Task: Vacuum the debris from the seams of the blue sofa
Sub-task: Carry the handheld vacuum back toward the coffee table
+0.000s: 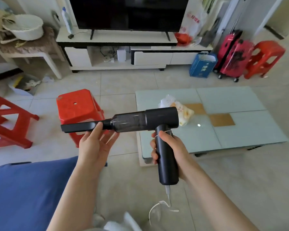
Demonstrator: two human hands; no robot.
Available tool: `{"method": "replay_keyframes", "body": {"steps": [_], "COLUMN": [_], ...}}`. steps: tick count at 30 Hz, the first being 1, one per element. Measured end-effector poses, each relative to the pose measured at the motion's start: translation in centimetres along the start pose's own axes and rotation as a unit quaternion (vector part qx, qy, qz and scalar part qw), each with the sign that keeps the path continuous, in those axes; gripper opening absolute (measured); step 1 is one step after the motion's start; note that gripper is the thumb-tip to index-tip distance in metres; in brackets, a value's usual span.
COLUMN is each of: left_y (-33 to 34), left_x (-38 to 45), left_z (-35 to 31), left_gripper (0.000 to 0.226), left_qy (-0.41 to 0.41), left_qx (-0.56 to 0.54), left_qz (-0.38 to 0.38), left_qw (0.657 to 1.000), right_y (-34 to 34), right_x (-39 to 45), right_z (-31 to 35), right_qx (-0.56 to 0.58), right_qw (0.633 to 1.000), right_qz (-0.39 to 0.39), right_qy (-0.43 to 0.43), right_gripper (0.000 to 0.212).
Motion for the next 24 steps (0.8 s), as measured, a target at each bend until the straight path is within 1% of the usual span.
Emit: {"method": "replay_keyframes", "body": {"steps": [4,7,9,14,17,21,24], "left_y": [2.1,3.6,4.5,5.9,6.7,7.2,6.9], "left_x": [-0.2,0.4,1.6,6.2,9.3,14.6,18.2], "left_z": [5.6,9.3,11.7,16.6,19.3,23.4,26.1], "left_gripper": [0.012,0.007,0.007,0.007,0.004,0.007,0.008], "left_qy": [-0.022,-0.046,-0.067,-0.121,-0.152,-0.195,-0.220], "left_qx": [0.011,0.013,0.008,-0.010,-0.009,0.011,0.028], "left_qz": [-0.015,-0.026,-0.032,-0.050,-0.059,-0.073,-0.075], "left_qw": [1.000,0.998,0.997,0.991,0.987,0.978,0.972], "right_y": [-6.2,-10.4,-12.9,-18.2,-21.3,-25.5,-27.9], "right_x": [-0.8,-0.7,0.0,3.2,6.0,10.1,12.8], "right_z": [0.3,0.1,0.0,-0.7,-1.3,-2.4,-3.5], "right_qx": [-0.045,-0.061,-0.068,-0.107,-0.161,-0.184,-0.194], "right_qw": [0.998,0.994,0.991,0.980,0.965,0.945,0.936], "right_qz": [-0.044,-0.081,-0.099,-0.148,-0.184,-0.242,-0.263], "right_qy": [0.024,0.045,0.054,0.084,0.098,0.118,0.132], "right_gripper": [0.034,0.023,0.020,0.023,0.027,0.021,0.019]}}
Point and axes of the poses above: each hand's wrist, its own x-axis towards the middle knuckle, its own y-axis out of the palm, z = x × y, the point moved 7 cm from there along x, towards the middle knuckle, and after that the axes turned 12 degrees about -x, right-handed, at the moved point
